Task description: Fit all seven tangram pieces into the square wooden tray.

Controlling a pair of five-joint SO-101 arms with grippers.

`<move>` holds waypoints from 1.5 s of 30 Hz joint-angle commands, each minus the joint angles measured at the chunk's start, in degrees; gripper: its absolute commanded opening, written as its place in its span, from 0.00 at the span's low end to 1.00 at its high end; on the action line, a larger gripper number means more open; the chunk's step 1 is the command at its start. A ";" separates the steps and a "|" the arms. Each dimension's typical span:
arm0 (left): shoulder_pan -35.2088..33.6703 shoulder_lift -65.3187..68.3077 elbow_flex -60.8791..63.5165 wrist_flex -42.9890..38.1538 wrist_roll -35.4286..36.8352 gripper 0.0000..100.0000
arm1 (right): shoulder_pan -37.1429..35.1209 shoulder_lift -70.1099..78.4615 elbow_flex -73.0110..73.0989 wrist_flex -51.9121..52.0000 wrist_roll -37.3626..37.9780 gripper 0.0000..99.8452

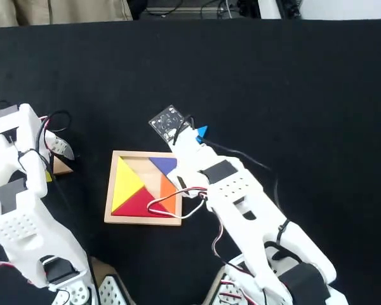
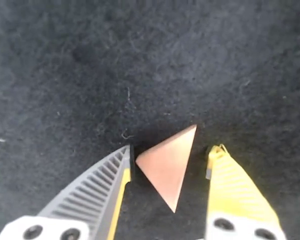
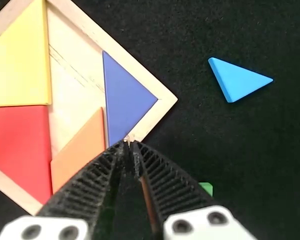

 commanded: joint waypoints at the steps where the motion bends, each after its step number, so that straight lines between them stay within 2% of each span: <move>1: -2.59 -0.88 -3.47 0.18 -0.26 0.25 | -1.05 -1.89 -0.40 -0.18 0.62 0.01; 12: -2.77 -0.88 -3.56 -1.76 -0.09 0.25 | -1.05 -1.89 -0.40 -0.18 0.62 0.01; 20: -3.91 -0.26 -2.95 -4.92 -4.04 0.25 | -1.05 -1.89 -0.31 -0.09 2.37 0.01; 29: 1.45 -0.70 1.01 -4.57 -3.87 0.25 | -1.14 -1.89 -0.31 -0.09 2.90 0.01; 37: -1.45 -0.88 0.13 -0.09 -0.70 0.25 | -1.14 -1.89 -0.31 0.00 2.90 0.01; 45: -1.01 -0.26 -0.13 -1.23 -0.35 0.25 | -1.14 -1.89 -0.31 0.00 2.90 0.01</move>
